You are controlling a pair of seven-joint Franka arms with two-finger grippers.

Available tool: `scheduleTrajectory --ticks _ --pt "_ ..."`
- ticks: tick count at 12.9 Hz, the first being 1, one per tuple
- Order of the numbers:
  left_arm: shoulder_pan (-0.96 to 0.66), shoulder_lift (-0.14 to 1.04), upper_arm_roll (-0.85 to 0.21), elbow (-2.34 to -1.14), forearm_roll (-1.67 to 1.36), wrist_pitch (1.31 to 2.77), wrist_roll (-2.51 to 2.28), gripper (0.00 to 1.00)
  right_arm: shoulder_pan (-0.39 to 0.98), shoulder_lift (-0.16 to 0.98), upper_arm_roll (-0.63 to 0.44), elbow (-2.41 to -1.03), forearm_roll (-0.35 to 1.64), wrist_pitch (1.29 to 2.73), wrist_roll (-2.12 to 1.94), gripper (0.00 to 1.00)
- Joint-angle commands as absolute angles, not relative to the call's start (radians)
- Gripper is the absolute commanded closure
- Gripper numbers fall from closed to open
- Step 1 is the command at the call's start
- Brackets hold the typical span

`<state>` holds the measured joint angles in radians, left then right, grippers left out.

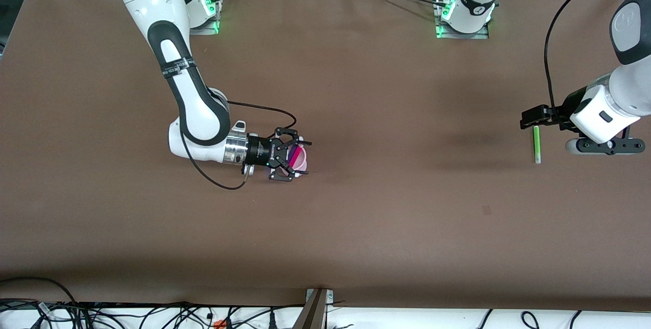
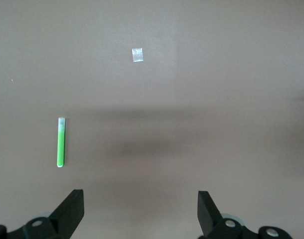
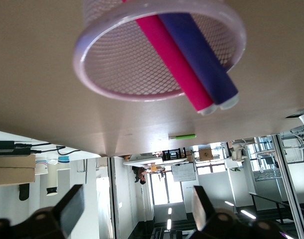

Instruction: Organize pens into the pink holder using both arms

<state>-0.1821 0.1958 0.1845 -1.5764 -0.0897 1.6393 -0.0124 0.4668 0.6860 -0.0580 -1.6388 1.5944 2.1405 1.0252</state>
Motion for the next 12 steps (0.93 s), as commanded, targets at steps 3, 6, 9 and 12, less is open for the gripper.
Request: scheduleTrajectory --ticks 3,6,9,12 --pt "-0.181 0.169 0.176 -1.589 -0.063 1.637 0.006 0.00 0.460 0.566 -0.113 -1.652 1.396 2.137 1.028 0.00" --pt "-0.184 0.169 0.173 -1.589 0.007 1.615 0.072 0.00 0.460 0.484 -0.153 -1.646 1.200 2.117 1.017 0.00" --pt "-0.184 0.169 0.173 -1.589 0.009 1.615 0.072 0.00 0.459 0.381 -0.196 -1.644 0.975 2.032 0.959 0.00" --pt "-0.184 0.169 0.173 -1.589 0.008 1.615 0.078 0.00 0.459 0.273 -0.291 -1.640 0.815 1.797 0.705 0.00"
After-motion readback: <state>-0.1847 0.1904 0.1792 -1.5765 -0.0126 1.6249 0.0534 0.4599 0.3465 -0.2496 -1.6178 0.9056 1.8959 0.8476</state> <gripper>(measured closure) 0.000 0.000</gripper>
